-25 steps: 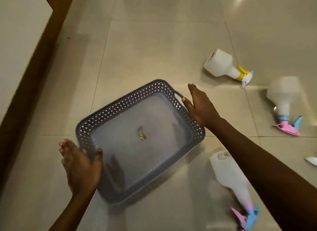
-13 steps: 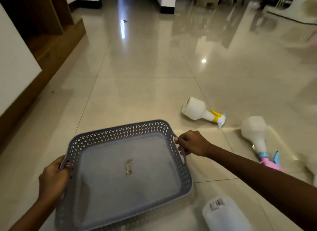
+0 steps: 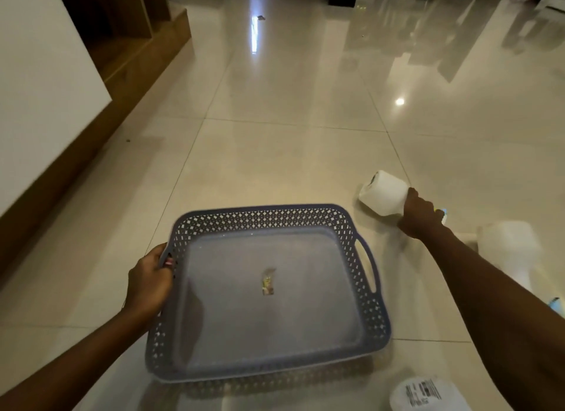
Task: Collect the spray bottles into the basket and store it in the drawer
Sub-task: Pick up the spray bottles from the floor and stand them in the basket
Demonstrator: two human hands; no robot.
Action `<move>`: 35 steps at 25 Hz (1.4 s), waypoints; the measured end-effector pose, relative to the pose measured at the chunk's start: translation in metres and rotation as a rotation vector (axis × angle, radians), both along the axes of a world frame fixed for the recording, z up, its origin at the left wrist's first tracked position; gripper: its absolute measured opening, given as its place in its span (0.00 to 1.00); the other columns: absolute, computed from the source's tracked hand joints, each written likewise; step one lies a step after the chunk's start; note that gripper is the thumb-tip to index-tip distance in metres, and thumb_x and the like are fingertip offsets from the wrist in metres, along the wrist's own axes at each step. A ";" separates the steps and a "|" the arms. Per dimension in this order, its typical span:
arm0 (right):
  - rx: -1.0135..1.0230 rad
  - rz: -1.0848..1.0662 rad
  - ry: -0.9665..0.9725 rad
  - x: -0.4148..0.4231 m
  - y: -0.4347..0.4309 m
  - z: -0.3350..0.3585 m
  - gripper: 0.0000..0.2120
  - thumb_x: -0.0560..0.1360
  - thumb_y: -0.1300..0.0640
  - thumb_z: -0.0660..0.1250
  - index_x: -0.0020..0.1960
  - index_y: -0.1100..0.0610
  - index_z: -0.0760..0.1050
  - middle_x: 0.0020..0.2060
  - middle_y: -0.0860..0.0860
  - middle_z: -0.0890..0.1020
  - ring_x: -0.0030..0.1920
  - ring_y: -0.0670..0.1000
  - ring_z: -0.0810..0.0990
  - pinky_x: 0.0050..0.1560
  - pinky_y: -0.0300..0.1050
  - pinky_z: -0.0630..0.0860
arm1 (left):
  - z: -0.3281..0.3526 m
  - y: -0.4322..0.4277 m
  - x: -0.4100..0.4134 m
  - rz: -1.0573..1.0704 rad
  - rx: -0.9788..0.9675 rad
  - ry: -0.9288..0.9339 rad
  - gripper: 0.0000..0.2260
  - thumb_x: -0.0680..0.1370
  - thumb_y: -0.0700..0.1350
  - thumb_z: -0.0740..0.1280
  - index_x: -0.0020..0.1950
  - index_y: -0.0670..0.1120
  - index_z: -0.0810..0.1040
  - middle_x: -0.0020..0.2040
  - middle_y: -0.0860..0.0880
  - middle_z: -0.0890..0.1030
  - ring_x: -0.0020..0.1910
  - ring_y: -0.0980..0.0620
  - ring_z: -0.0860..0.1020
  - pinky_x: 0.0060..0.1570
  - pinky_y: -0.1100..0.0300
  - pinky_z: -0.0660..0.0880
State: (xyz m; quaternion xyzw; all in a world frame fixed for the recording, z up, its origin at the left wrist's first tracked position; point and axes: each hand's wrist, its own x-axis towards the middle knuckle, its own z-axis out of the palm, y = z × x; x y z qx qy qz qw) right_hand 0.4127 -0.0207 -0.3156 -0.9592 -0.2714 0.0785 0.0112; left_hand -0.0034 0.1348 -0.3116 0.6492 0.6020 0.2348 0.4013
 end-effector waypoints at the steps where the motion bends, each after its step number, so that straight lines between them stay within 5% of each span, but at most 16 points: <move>1: -0.005 -0.013 -0.048 0.000 0.000 -0.007 0.24 0.71 0.64 0.64 0.65 0.65 0.62 0.58 0.63 0.73 0.61 0.64 0.69 0.62 0.57 0.64 | -0.001 0.001 0.001 -0.003 0.006 0.008 0.15 0.79 0.36 0.56 0.65 0.41 0.73 0.59 0.38 0.78 0.48 0.45 0.73 0.47 0.51 0.70; 6: -0.079 -0.019 -0.102 -0.006 -0.015 -0.018 0.17 0.73 0.54 0.64 0.57 0.62 0.72 0.55 0.61 0.76 0.61 0.62 0.68 0.64 0.55 0.60 | -0.005 -0.001 0.008 -0.009 -0.012 -0.006 0.15 0.79 0.36 0.55 0.62 0.43 0.75 0.49 0.42 0.79 0.42 0.44 0.74 0.45 0.49 0.74; 10: 0.135 -0.021 -0.129 -0.014 -0.003 0.022 0.21 0.71 0.51 0.68 0.58 0.62 0.71 0.53 0.62 0.79 0.61 0.63 0.71 0.66 0.61 0.58 | -0.010 -0.002 0.013 -0.021 -0.023 -0.022 0.13 0.79 0.36 0.55 0.58 0.43 0.76 0.39 0.49 0.76 0.36 0.49 0.73 0.41 0.54 0.74; 14: 0.192 0.248 -0.237 -0.057 0.044 0.096 0.20 0.73 0.51 0.66 0.61 0.60 0.69 0.54 0.62 0.79 0.60 0.63 0.72 0.65 0.59 0.58 | -0.013 -0.003 0.014 -0.024 -0.021 -0.022 0.13 0.79 0.38 0.55 0.57 0.43 0.77 0.48 0.40 0.80 0.44 0.41 0.77 0.47 0.48 0.76; 22: -0.413 1.071 -0.576 -0.233 0.087 0.140 0.12 0.75 0.62 0.59 0.56 0.56 0.75 0.55 0.53 0.80 0.55 0.57 0.79 0.67 0.51 0.60 | -0.010 -0.008 0.027 -0.115 -0.008 0.036 0.11 0.78 0.36 0.55 0.55 0.38 0.75 0.51 0.37 0.79 0.49 0.38 0.77 0.51 0.47 0.76; 30: -0.511 1.251 -0.775 -0.279 0.111 0.094 0.12 0.76 0.63 0.64 0.58 0.57 0.75 0.55 0.52 0.81 0.57 0.56 0.79 0.62 0.50 0.68 | -0.010 -0.019 0.044 -0.239 0.030 0.034 0.11 0.79 0.37 0.57 0.58 0.35 0.73 0.55 0.34 0.79 0.54 0.35 0.76 0.54 0.48 0.73; 35: -0.403 1.346 -0.823 -0.276 0.101 0.094 0.13 0.74 0.66 0.63 0.57 0.56 0.77 0.54 0.54 0.82 0.59 0.59 0.77 0.73 0.60 0.57 | -0.010 -0.021 0.045 -0.249 0.047 0.039 0.11 0.79 0.37 0.57 0.58 0.34 0.73 0.55 0.34 0.79 0.55 0.35 0.76 0.55 0.50 0.73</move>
